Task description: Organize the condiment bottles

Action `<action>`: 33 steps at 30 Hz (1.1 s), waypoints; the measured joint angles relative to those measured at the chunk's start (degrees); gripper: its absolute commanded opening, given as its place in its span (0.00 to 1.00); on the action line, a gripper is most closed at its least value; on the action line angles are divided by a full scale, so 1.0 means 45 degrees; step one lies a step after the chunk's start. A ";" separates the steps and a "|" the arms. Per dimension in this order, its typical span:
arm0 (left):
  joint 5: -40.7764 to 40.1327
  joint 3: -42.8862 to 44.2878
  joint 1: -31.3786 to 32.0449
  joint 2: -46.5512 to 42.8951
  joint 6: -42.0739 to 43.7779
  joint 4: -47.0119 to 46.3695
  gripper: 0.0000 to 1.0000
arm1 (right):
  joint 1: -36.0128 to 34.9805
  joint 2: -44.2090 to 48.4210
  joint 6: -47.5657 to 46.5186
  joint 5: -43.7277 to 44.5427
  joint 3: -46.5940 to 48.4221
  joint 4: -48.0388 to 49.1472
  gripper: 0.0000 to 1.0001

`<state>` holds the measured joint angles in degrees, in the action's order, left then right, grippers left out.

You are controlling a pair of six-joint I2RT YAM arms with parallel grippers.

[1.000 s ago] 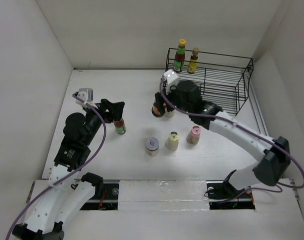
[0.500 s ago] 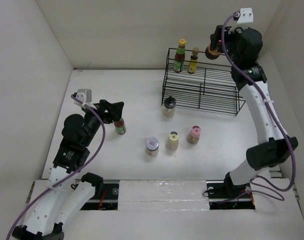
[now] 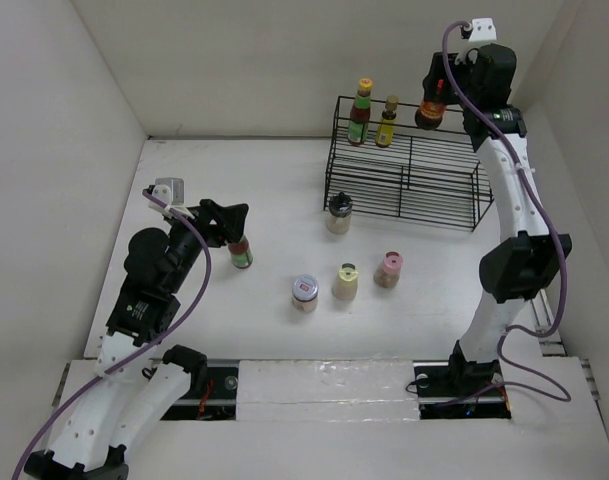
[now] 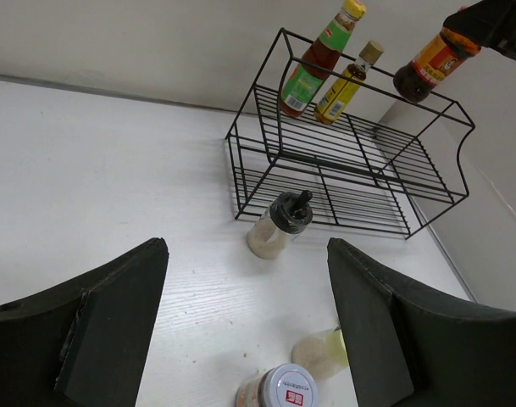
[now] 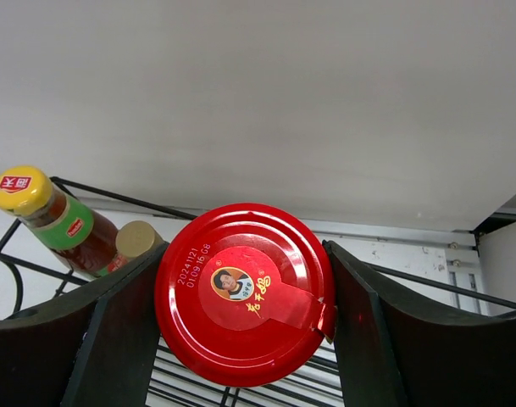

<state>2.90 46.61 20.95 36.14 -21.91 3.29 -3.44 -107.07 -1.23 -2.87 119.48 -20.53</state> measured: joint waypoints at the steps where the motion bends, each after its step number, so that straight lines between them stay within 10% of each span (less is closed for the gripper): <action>1: 0.0000 0.0000 0.0000 0.0000 0.0000 0.0000 0.72 | 0.0000 0.0000 0.0000 -0.0063 0.0015 -0.0005 0.48; 33: 0.0000 0.0000 0.0000 0.0015 0.0000 0.0000 0.72 | -0.0083 -0.1549 0.0471 -0.0374 -0.1574 0.1132 0.51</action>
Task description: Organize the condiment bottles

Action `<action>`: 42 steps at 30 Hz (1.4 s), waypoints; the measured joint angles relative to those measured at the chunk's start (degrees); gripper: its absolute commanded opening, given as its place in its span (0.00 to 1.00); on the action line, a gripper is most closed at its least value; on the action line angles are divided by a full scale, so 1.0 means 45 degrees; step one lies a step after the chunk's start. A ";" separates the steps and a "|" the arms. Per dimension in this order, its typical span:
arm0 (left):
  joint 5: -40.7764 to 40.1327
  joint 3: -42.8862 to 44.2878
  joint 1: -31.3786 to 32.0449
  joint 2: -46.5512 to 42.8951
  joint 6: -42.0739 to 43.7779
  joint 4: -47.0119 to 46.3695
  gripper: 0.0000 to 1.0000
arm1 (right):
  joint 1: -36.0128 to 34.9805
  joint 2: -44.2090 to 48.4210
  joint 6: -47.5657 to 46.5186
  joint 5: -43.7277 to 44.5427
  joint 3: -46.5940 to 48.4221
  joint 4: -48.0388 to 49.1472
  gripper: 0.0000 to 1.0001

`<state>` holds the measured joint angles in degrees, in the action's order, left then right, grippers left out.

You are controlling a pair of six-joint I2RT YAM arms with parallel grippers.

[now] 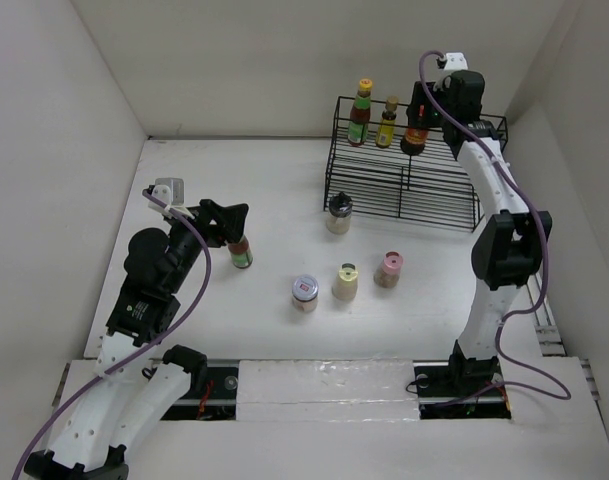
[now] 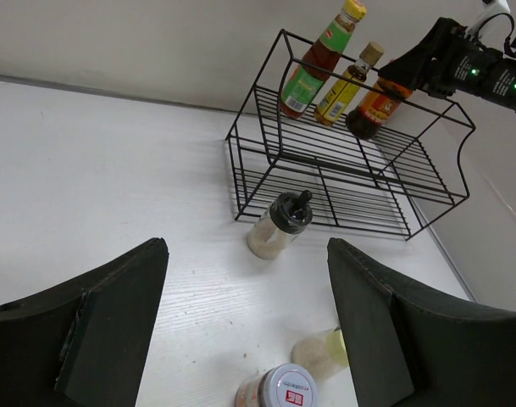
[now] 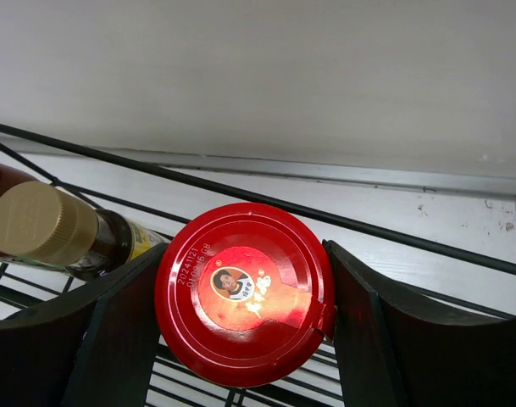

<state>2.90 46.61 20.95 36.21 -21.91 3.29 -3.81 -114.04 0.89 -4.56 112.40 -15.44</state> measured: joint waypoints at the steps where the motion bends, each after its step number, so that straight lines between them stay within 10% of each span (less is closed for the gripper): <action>1: 0.0000 0.0000 0.0000 0.0000 0.0000 0.0000 0.72 | 0.0000 0.0000 0.0000 0.0015 -0.0053 0.0024 0.51; 9: 0.0000 0.0000 0.0000 0.0000 0.0000 0.0000 0.72 | 0.0000 0.0000 0.0039 0.0073 -0.0160 0.0185 0.85; 17: 0.0005 0.0000 0.0000 0.0000 0.0000 0.0000 0.72 | -0.0005 0.0627 0.0063 0.0102 -0.0010 0.0539 0.93; 19: -0.0029 0.0000 0.0000 0.0000 0.0000 0.0000 0.72 | -0.0049 0.1175 -0.0015 0.0117 -0.0005 0.0529 0.86; 22: -0.0194 0.0000 0.0000 -0.0005 0.0000 0.0024 0.67 | -0.0418 0.2550 -0.0311 0.0165 -0.0525 0.0903 0.40; 24: -0.0432 0.0000 0.0000 -0.0092 -0.0019 0.0078 0.57 | -0.1030 0.3769 -0.0432 -0.0039 -0.1326 0.1345 0.13; 27: -0.0952 0.0000 0.0000 -0.0359 -0.0121 0.0277 0.22 | -0.2642 0.5387 -0.0515 -0.0680 -0.3002 0.2599 0.06; 33: -0.2409 0.0000 0.0000 -0.1515 -0.0267 0.0505 0.15 | -0.6567 0.5037 -0.0889 -0.2929 -0.5071 0.4381 0.24; 37: -0.3215 0.0000 0.0000 -0.2103 -0.0350 0.0471 0.37 | -0.8417 0.4051 -0.1370 -0.3672 -0.6377 0.4546 0.71; 42: -0.3570 0.0000 0.0000 -0.2152 -0.0398 0.0505 0.53 | -0.9690 0.3181 -0.1923 -0.4619 -0.7402 0.4765 0.85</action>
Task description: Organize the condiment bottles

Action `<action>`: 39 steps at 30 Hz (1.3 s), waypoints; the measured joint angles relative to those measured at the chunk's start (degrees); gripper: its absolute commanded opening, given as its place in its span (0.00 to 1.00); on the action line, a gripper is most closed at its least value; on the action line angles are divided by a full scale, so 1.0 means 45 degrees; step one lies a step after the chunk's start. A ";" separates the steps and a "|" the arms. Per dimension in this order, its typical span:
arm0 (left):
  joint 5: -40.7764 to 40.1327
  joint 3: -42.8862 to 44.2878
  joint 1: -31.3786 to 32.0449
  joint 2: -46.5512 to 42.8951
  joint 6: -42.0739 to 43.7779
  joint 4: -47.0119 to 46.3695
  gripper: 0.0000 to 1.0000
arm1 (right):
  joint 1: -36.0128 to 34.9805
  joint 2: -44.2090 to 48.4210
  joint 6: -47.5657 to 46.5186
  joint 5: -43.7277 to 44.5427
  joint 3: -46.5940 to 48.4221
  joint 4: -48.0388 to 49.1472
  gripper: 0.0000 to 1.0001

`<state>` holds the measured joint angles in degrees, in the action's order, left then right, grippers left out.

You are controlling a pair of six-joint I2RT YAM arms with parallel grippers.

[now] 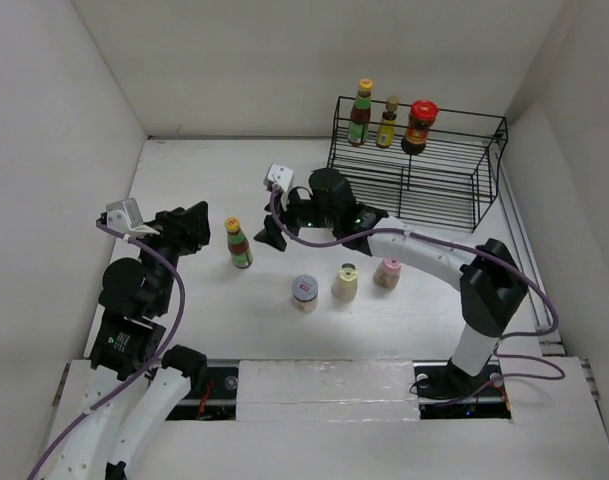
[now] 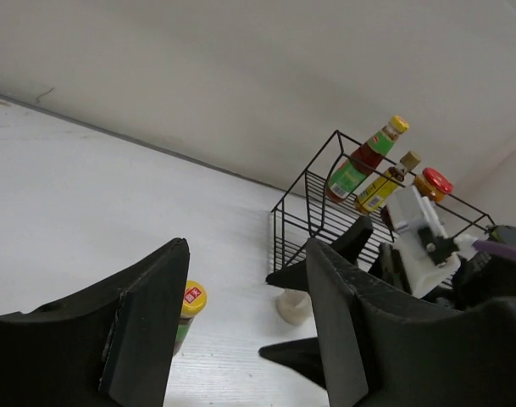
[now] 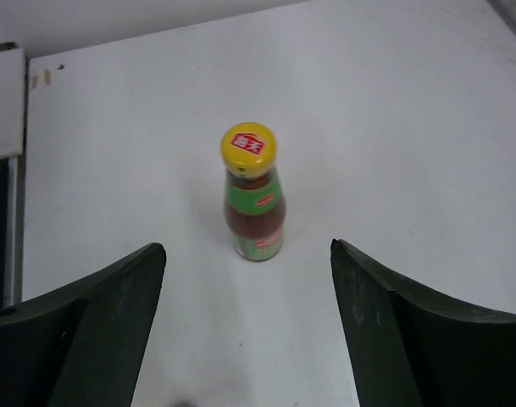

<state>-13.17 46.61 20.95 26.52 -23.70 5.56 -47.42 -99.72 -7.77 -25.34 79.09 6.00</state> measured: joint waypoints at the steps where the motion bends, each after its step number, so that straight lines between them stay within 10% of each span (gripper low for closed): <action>1: -0.0019 0.0000 -0.0010 0.0000 0.0000 0.0000 0.53 | -0.0151 -0.0189 -0.0087 -0.0117 -0.0034 0.0107 0.86; 19: 0.0321 -0.0019 -0.0015 0.0316 0.0005 -0.0029 0.54 | -0.0695 -0.4687 -0.0019 -0.0330 0.2642 0.2239 0.86; 28: 0.0272 -0.0019 -0.0015 0.0330 0.0000 -0.0005 0.56 | -0.0695 -0.5474 0.1185 -0.0787 0.2943 0.4546 0.32; 39: -0.0486 -0.0019 -0.0015 0.0053 -0.0189 0.0092 0.64 | -0.0335 -0.4255 0.2016 -0.0457 0.2069 0.4231 0.27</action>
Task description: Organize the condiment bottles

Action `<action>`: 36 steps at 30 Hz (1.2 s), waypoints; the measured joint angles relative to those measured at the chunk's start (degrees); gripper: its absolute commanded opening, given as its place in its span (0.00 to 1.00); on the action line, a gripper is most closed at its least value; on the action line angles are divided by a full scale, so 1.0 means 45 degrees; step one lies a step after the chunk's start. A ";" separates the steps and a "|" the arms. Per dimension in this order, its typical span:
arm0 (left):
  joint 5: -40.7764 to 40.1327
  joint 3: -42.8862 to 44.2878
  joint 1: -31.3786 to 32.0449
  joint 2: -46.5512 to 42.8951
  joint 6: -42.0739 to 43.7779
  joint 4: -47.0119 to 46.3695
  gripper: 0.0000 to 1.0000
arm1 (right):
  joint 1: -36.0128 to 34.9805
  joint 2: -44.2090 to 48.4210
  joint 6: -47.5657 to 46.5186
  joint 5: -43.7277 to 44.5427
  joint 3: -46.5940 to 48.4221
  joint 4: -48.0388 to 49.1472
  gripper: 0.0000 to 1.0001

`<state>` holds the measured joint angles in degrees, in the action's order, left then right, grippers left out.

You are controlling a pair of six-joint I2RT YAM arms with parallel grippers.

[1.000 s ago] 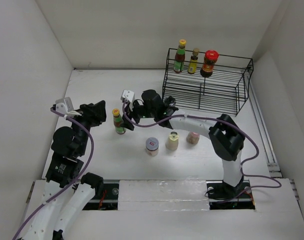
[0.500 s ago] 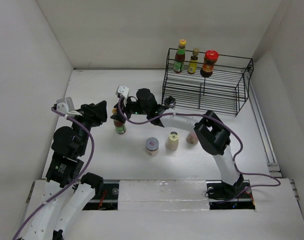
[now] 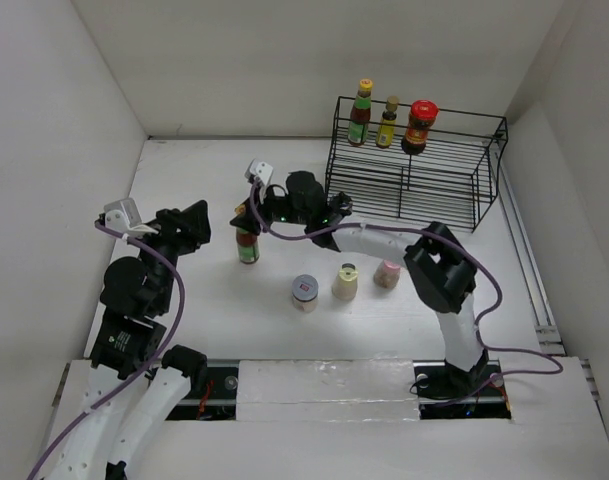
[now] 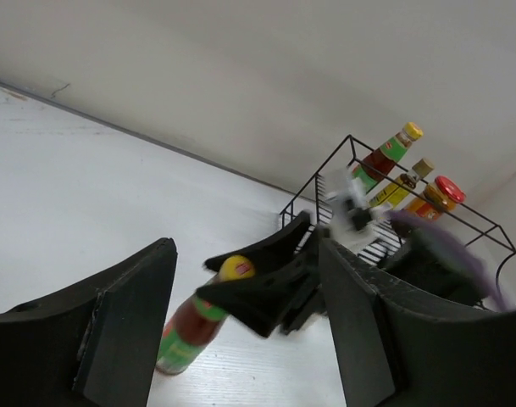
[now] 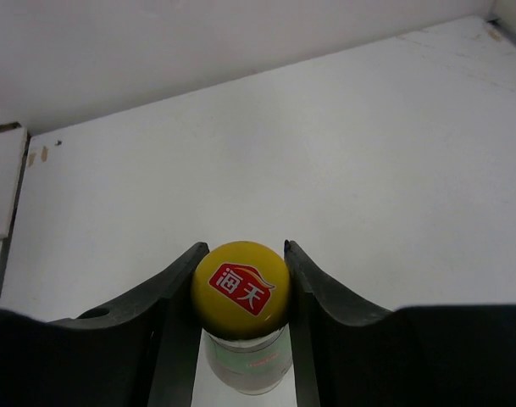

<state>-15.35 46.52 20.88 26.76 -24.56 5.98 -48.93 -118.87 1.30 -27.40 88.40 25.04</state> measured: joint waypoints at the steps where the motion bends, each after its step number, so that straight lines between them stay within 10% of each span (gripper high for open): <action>1: -0.0010 0.0000 0.0000 0.0005 -0.0010 0.0010 0.67 | 0.0121 0.0384 0.0053 0.0073 -0.0087 -0.0185 0.27; 15: 0.0413 0.0000 -0.0005 0.0175 -0.0092 0.0078 0.85 | 0.5955 0.8403 0.0325 0.2885 -0.0024 -0.1409 0.26; 24: 0.0646 0.0000 -0.0005 0.0340 -0.0087 0.0073 0.85 | 1.0239 0.6431 0.0185 0.3968 0.3118 -0.4605 0.25; 36: 0.0811 0.0000 -0.0005 0.0340 -0.0083 0.0063 0.85 | 1.2162 0.4065 0.0194 0.4464 0.5042 -0.6819 0.25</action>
<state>-11.70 46.52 20.86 28.29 -24.93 6.26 5.80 -100.57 2.17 -7.31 111.09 -5.65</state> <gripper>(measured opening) 0.851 0.441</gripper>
